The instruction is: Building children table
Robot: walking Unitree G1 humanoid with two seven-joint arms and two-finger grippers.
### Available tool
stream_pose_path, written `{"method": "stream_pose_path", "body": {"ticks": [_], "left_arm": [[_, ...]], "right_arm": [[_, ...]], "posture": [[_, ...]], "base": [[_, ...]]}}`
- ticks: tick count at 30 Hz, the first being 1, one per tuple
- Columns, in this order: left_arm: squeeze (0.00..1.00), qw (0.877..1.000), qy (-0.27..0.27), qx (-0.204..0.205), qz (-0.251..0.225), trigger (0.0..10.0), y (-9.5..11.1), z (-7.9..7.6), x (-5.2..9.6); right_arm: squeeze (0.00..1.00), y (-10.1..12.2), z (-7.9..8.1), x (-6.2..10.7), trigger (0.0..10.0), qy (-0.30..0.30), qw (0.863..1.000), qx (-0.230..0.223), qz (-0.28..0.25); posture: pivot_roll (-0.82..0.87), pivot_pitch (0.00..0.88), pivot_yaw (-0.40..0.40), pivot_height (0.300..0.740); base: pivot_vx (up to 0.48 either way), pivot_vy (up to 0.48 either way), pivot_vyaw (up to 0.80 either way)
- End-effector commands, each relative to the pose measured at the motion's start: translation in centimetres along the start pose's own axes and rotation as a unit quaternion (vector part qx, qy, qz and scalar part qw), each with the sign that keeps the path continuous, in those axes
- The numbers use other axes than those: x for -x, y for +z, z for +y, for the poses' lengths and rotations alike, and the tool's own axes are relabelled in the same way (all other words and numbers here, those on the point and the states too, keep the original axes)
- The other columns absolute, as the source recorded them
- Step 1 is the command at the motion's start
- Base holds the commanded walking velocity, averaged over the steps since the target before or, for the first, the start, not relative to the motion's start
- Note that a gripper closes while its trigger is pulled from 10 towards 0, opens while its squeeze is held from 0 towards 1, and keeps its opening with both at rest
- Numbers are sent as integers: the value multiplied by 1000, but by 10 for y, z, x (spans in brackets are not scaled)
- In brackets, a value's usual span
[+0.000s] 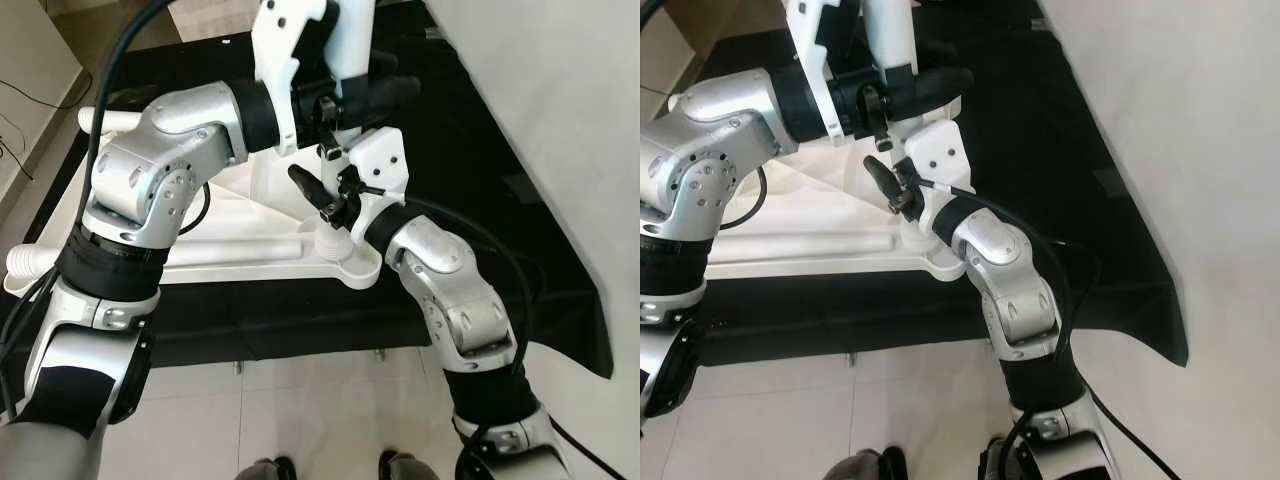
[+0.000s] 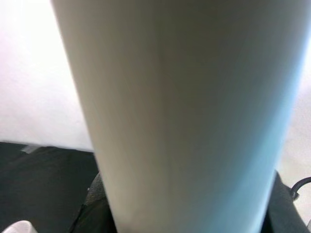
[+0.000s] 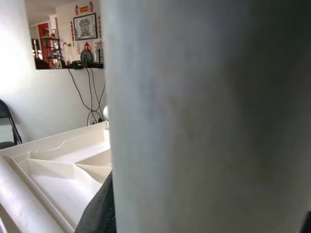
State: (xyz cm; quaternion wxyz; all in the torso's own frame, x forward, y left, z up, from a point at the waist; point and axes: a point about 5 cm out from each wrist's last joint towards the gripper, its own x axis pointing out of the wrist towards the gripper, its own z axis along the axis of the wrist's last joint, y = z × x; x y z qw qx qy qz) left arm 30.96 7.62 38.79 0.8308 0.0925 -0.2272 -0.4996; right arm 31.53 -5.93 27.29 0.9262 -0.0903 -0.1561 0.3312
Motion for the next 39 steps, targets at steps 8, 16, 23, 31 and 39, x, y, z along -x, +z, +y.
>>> {"method": "stream_pose_path", "body": {"ticks": [8,16,23,31,39], "left_arm": [[0,992,88,40,-81,0,41,36,37],[0,973,-155,150,-80,0,34,0,44],[0,945,-263,189,-39,0,13,-22,48],[0,937,-302,177,-8,0,1,-30,47],[0,940,-301,158,-14,0,0,-28,40]], "right_arm": [[1000,10,17,0,10000,161,985,-33,-50],[0,12,8,4,10000,284,958,-31,-15],[0,9,23,2,10000,365,929,-58,16],[0,-6,28,2,10000,386,910,-97,112],[0,-16,38,5,0,358,911,-142,145]], "posture": [[-34,89,65,740],[-45,61,48,740],[-56,47,48,740],[-71,39,51,740],[-87,42,54,740]], "base": [[0,0,0],[0,0,0],[0,0,0],[0,0,0],[0,0,0]]}}
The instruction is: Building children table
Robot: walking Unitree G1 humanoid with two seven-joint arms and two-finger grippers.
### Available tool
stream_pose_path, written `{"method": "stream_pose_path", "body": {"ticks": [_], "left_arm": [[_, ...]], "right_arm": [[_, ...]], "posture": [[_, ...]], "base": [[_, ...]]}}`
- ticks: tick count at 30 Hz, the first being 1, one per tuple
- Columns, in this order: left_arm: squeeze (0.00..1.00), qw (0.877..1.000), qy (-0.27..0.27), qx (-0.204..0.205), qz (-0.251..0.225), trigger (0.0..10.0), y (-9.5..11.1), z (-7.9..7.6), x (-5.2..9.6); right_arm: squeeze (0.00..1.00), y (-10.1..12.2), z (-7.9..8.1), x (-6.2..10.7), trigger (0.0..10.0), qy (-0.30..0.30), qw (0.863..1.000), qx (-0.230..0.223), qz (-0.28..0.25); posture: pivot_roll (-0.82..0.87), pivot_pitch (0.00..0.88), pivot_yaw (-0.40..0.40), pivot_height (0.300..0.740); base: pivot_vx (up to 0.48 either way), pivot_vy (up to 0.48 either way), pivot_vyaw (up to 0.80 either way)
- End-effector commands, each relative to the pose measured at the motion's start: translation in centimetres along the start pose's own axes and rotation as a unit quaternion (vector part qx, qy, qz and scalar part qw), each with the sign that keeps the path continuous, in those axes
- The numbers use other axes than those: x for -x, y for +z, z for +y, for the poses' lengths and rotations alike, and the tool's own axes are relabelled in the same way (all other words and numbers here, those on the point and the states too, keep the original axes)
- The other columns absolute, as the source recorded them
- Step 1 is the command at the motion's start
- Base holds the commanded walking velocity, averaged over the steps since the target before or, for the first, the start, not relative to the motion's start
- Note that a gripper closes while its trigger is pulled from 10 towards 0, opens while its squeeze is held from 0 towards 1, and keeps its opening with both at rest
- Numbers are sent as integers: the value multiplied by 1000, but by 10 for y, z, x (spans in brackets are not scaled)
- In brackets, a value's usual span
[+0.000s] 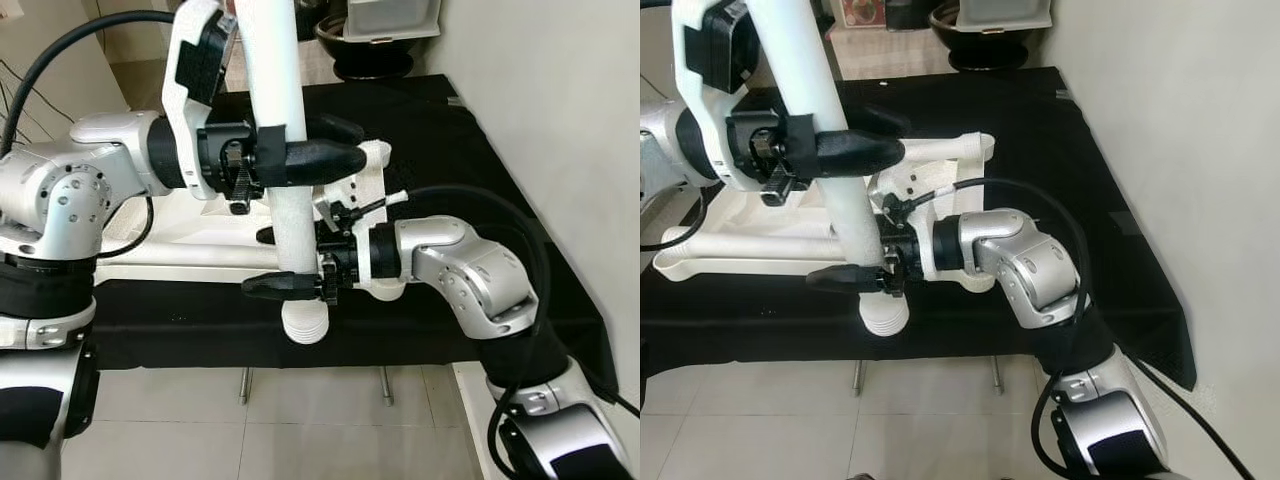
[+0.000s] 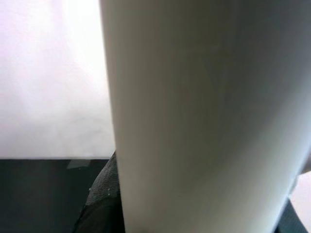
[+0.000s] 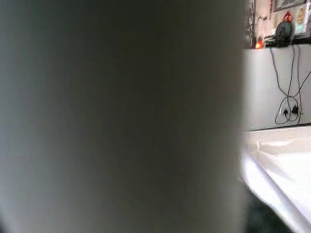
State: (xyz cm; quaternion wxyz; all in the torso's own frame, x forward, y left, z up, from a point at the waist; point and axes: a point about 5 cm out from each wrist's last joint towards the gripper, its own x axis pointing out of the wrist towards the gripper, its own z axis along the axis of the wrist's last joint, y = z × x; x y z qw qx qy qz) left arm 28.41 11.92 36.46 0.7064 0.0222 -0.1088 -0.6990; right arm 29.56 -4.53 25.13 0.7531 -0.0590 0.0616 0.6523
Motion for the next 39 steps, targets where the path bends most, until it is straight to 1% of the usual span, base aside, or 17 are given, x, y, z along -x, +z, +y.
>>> {"method": "stream_pose_path", "body": {"ticks": [1,4,6,8,14,24,25,26,28,29,30,31,34,35,36,38,39], "left_arm": [[0,996,-86,1,-20,0,1,-12,-23],[0,996,-86,1,-21,0,1,-11,-23],[0,996,-88,-1,-23,0,2,-10,-24],[0,996,-88,-2,-24,0,1,-9,-25],[0,996,-84,-7,-31,0,2,-5,-25],[0,997,-66,-14,-45,0,7,-2,-24],[0,997,-61,-14,-50,0,8,-1,-23],[0,997,-55,-12,-54,0,9,0,-23],[0,997,-51,-11,-58,0,10,1,-22],[1000,997,-26,-4,-72,0,13,7,-21],[1000,997,-26,-4,-72,0,13,7,-21],[1000,997,-17,-4,-77,10000,15,10,-19],[1000,997,-19,-15,-77,10000,20,9,-15],[1000,996,-10,-21,-85,10000,25,9,-13],[1000,996,-10,-21,-85,10000,25,9,-13],[1000,994,15,-35,-105,10000,36,10,-6],[1000,991,42,-57,-114,10000,44,11,0]], "right_arm": [[0,-1,3,-12,0,-14,1000,-13,-3],[0,-1,3,-13,0,-15,1000,-13,-8],[0,3,4,-14,0,-15,999,-11,-25],[0,5,6,-15,0,-13,999,-10,-32],[0,6,8,-17,0,-19,999,-7,-36],[0,11,2,-17,0,-44,997,5,-59],[0,12,0,-16,8980,-52,996,4,-66],[0,14,-2,-15,10000,-59,996,2,-72],[0,15,-3,-14,10000,-65,995,1,-76],[0,15,-6,-13,10000,-76,994,-1,-79],[0,15,-6,-13,10000,-76,994,-1,-79],[0,15,-8,-12,10000,-83,993,-1,-81],[0,15,-10,-11,10000,-92,992,-2,-85],[0,16,-11,-10,10000,-97,991,-1,-87],[0,16,-11,-10,10000,-97,991,-1,-87],[0,17,-17,-7,10000,-115,989,1,-93],[0,17,-23,-2,10000,-138,986,2,-94]], "posture": [[-89,41,53,740],[-89,41,53,740],[-92,41,57,740],[-93,40,58,740],[-92,39,58,740],[-85,43,60,740],[-81,44,61,740],[-77,45,61,740],[-76,45,61,740],[-73,47,58,740],[-73,47,58,740],[-73,50,56,740],[-73,51,56,740],[-72,54,54,740],[-72,54,54,740],[-70,58,52,740],[-68,61,53,740]], "base": [[0,0,0],[0,0,0],[0,0,0],[0,0,0],[0,0,0],[0,0,0],[0,0,0],[0,0,0],[0,0,0],[0,0,0],[0,0,0],[0,0,0],[0,0,0],[0,0,0],[0,0,0],[0,0,0],[0,0,0]]}}
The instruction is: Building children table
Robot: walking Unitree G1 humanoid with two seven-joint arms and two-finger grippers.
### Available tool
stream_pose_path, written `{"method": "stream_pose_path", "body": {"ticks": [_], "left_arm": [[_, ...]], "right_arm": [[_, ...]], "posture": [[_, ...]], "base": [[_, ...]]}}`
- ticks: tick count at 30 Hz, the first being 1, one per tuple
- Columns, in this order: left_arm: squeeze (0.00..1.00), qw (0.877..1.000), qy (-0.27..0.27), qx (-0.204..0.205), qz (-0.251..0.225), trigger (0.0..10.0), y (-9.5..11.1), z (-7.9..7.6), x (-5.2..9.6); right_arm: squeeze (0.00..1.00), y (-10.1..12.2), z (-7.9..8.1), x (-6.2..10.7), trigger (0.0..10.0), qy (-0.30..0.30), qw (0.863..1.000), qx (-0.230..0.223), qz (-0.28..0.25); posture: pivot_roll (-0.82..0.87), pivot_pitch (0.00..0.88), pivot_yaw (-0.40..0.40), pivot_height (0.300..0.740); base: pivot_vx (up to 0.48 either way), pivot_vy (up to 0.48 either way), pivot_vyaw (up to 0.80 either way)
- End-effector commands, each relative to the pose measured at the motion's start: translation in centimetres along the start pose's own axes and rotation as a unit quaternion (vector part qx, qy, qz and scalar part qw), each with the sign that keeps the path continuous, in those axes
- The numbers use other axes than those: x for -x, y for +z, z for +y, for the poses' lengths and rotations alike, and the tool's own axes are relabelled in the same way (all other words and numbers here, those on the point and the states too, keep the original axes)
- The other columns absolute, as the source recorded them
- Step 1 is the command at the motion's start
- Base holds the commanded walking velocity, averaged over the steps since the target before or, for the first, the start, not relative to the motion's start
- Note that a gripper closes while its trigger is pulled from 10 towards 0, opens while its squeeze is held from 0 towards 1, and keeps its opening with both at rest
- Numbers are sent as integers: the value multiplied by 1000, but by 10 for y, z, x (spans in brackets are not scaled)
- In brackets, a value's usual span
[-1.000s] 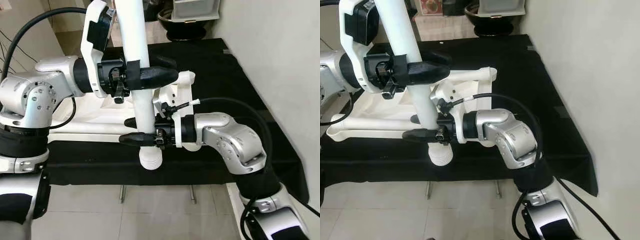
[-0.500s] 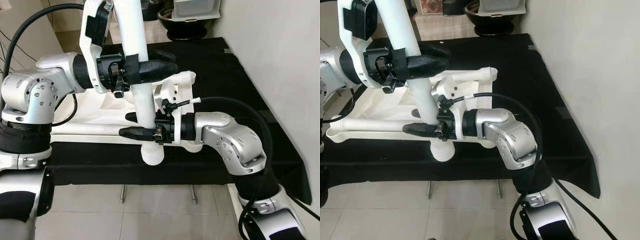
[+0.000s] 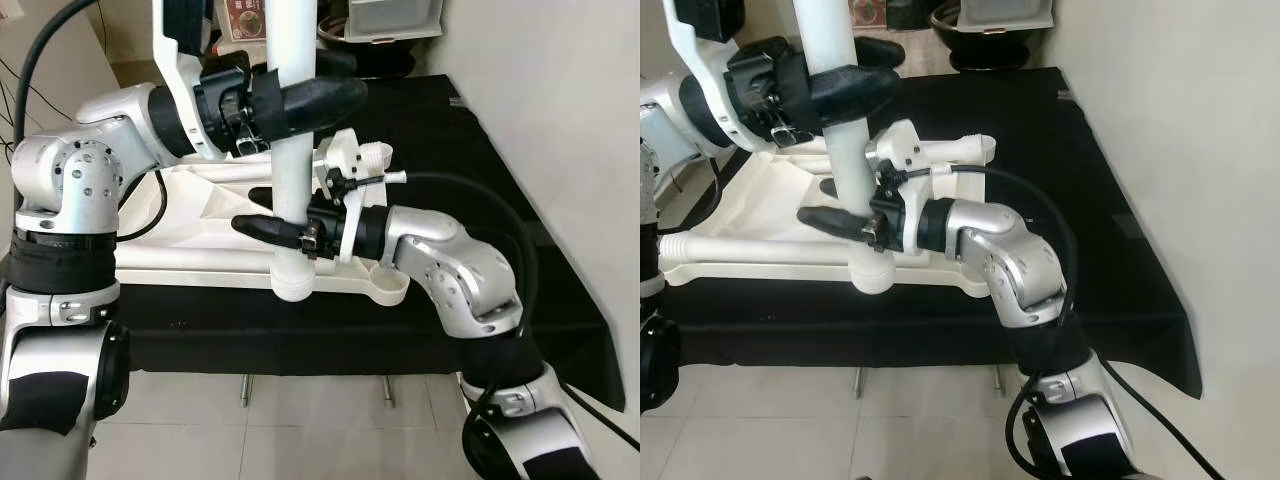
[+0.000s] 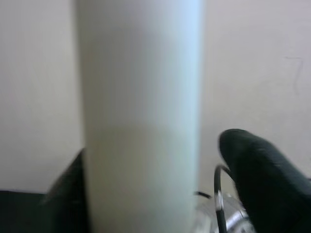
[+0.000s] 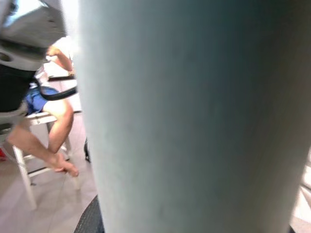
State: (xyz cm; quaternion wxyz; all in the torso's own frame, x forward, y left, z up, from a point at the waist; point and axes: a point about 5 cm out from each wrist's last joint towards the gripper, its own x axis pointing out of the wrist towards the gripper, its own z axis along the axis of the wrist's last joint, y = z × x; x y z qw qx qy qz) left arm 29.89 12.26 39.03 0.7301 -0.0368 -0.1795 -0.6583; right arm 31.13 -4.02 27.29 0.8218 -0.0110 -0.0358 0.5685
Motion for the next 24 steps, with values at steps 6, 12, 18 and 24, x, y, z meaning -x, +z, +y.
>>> {"method": "stream_pose_path", "body": {"ticks": [6,12,18,24], "left_arm": [[1000,992,37,-104,-63,10000,56,-12,15],[1000,977,108,-163,-88,10000,86,-17,36],[1000,963,204,-159,-75,10000,66,-29,55],[1000,970,220,-99,-36,10000,20,-43,57]], "right_arm": [[0,-5,-36,14,10000,-117,993,0,9],[0,1,-65,32,10000,-221,975,9,-10],[0,9,-83,54,10000,-273,961,17,-38],[0,16,-82,59,10000,-235,970,26,-58]], "posture": [[-65,72,50,740],[-55,86,45,740],[-38,122,39,740],[-29,144,39,740]], "base": [[0,0,0],[0,0,0],[0,0,0],[0,0,0]]}}
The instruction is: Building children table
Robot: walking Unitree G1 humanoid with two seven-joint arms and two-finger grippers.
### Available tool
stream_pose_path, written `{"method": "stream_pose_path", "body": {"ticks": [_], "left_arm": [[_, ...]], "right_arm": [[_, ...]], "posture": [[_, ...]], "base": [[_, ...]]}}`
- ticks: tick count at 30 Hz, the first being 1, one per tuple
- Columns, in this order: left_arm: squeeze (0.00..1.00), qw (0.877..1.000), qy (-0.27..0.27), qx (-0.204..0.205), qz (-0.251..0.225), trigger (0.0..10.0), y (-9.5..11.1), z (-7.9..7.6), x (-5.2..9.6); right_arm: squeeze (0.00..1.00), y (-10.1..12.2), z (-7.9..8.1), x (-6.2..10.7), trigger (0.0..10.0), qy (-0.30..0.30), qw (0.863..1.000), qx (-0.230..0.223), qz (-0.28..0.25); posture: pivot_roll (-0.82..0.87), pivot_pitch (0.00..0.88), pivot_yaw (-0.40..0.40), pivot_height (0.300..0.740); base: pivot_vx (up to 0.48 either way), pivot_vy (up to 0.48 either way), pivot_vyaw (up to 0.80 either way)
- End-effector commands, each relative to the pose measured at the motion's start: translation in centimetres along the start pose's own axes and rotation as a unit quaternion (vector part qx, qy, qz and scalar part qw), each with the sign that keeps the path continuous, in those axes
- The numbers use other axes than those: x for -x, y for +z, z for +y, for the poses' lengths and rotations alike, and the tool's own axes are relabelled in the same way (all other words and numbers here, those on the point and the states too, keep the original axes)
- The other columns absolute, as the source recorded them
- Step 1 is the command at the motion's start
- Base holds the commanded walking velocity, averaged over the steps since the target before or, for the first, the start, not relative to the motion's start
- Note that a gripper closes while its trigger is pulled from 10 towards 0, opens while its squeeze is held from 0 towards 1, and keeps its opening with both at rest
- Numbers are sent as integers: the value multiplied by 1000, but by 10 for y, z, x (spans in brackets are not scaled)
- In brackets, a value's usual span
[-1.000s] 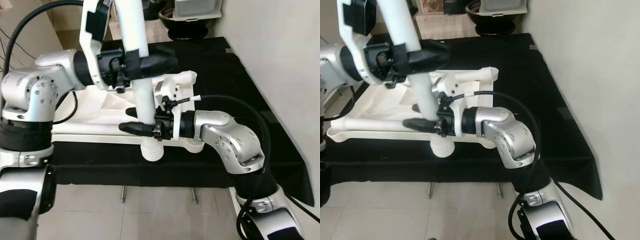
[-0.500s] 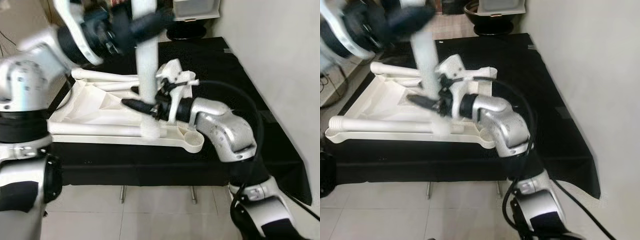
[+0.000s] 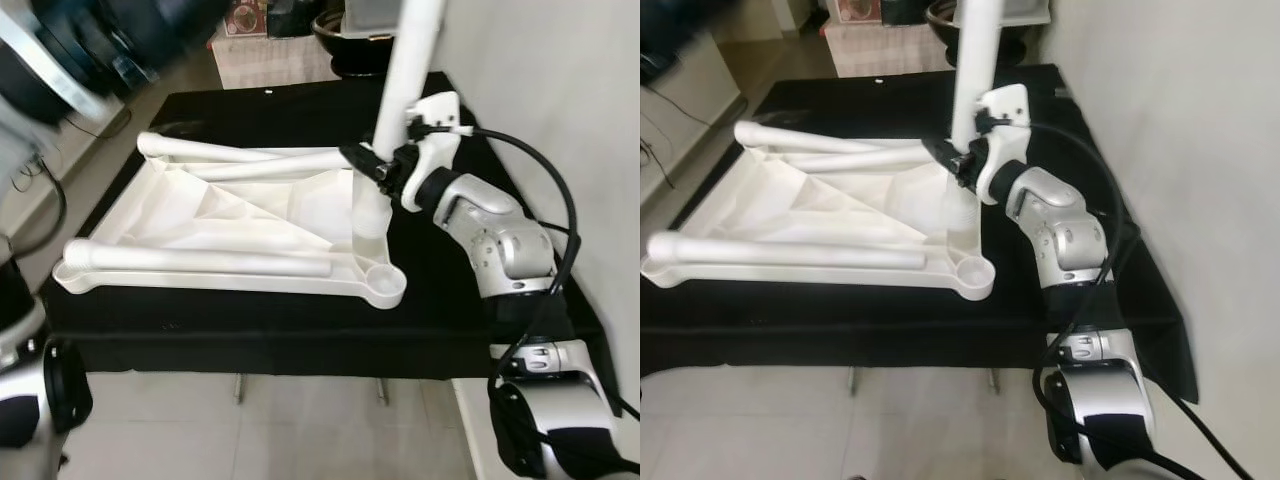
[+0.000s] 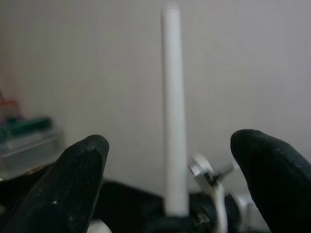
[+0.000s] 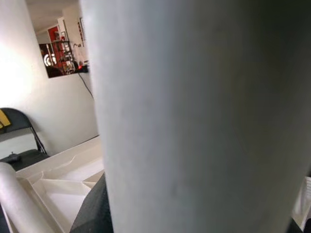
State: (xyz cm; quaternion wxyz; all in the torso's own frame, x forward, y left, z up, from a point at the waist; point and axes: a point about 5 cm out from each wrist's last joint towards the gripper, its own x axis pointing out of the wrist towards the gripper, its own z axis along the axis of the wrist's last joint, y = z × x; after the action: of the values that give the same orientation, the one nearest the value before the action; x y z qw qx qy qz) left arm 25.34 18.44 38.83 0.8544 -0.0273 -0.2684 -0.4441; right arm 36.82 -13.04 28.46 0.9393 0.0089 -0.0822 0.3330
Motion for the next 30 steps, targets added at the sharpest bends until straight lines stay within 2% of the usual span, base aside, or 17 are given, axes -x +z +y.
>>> {"method": "stream_pose_path", "body": {"ticks": [1,2,3,4,7,8,10,13,15,17,19,20,21,22,26,29,30], "left_arm": [[0,997,-12,45,59,10000,-40,-29,8],[0,992,-10,68,107,10000,-68,-49,18],[0,992,-10,68,107,10000,-68,-49,18],[0,976,-3,127,176,10000,-110,-85,40],[0,971,3,145,190,10000,-119,-95,47],[0,963,28,178,199,10000,-132,-104,57],[0,951,73,211,215,10000,-147,-112,71],[0,944,83,213,236,10000,-152,-121,79],[0,933,94,193,288,10000,-156,-139,93],[0,926,129,160,316,10000,-161,-148,102],[0,923,156,148,320,10000,-162,-153,105],[0,919,182,164,308,10000,-161,-153,106],[0,919,182,164,308,10000,-161,-153,106],[0,916,206,167,301,10000,-160,-153,108],[0,920,209,144,300,10000,-152,-158,111],[0,923,215,124,293,10000,-147,-163,112],[0,923,215,124,293,10000,-147,-163,112]], "right_arm": [[0,12,13,1,10000,84,996,5,-35],[0,14,18,4,10000,134,990,7,-42],[0,14,18,4,10000,134,990,7,-42],[0,11,29,10,10000,218,975,20,-32],[0,9,32,12,10000,241,970,23,-25],[0,7,35,14,10000,268,963,29,-19],[0,6,39,15,10000,297,954,30,-20],[0,7,39,15,10000,309,950,28,-23],[0,9,38,14,10000,331,943,26,-25],[0,8,34,12,10000,351,935,35,-20],[0,7,32,12,10000,363,931,42,-16],[0,8,30,12,10000,367,929,44,-14],[0,8,30,12,10000,367,929,44,-14],[0,8,26,12,10000,373,927,46,-13],[0,17,15,14,10000,380,923,59,-13],[0,23,9,20,10000,409,909,76,-4],[0,23,9,20,10000,409,909,76,-4]], "posture": [[-24,172,43,740],[-23,177,44,740],[-23,177,44,740],[-9,221,47,740],[-4,232,49,740],[-2,250,52,740],[-3,257,53,740],[-1,285,53,740],[9,322,53,740],[14,340,55,740],[17,345,56,740],[26,361,62,740],[26,361,62,740],[28,364,63,740],[57,395,76,740],[65,414,85,740],[65,414,85,740]], "base": [[0,0,0],[0,0,0],[0,0,0],[0,0,0],[0,0,0],[0,0,0],[0,0,0],[0,0,0],[0,0,0],[0,0,0],[0,0,0],[0,0,0],[0,0,0],[0,0,0],[0,0,0],[0,0,0],[0,0,0]]}}
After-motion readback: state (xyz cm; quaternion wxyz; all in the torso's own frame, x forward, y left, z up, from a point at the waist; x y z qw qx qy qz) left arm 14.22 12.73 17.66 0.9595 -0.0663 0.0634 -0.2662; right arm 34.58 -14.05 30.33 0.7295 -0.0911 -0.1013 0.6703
